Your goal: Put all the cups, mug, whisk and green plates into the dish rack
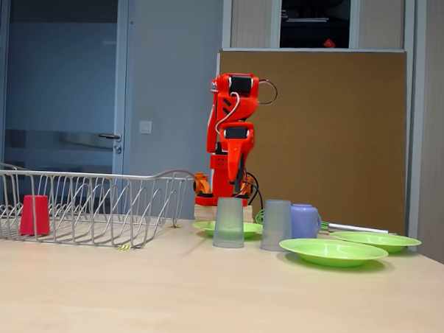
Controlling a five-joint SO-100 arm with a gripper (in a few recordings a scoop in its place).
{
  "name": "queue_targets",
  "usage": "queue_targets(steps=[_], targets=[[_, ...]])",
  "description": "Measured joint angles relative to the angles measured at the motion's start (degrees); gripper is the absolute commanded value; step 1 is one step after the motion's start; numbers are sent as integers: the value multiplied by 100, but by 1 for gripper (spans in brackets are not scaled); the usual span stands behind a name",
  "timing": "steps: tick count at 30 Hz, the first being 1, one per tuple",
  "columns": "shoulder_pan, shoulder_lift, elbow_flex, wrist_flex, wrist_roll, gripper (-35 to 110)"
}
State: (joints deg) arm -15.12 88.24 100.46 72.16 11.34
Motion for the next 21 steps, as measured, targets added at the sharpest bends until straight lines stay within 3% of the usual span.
queue_targets(steps=[17,21], targets=[[290,-668,369,-1020,-211,38],[246,-809,360,-1020,-123,27]])
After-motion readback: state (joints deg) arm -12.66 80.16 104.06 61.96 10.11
